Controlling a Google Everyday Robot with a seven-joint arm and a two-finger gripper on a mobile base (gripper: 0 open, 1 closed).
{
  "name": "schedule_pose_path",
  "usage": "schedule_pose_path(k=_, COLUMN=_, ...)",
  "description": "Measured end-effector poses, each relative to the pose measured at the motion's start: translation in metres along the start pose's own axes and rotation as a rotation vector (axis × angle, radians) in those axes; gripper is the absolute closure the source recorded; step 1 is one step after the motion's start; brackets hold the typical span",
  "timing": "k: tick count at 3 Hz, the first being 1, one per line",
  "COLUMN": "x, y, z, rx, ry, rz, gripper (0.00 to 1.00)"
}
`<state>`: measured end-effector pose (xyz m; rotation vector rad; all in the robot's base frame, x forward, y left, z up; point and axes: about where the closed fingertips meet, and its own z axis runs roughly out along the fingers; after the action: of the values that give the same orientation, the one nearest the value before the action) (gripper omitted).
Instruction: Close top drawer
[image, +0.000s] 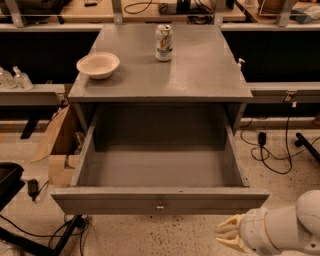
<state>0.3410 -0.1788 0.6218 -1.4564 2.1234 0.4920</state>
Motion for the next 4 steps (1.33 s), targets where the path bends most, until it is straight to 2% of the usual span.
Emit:
schedule_pose_path(k=1, x=-0.013, y=-0.015, z=0.041, rx=-0.020, ry=-0.078, rz=-0.064, gripper=1.00)
schedule_pose_path(k=2, x=-0.027, y=-0.042, z=0.062, rx=-0.010, ry=-0.109, rz=-0.126, gripper=1.00)
schedule_pose_path(k=3, x=-0.032, y=-0.055, z=0.066, rx=0.001, ry=-0.113, rz=-0.144, gripper=1.00)
schedule_pose_path(k=4, x=-0.046, y=-0.089, z=0.064, rx=0.034, ry=-0.121, rz=-0.164, gripper=1.00)
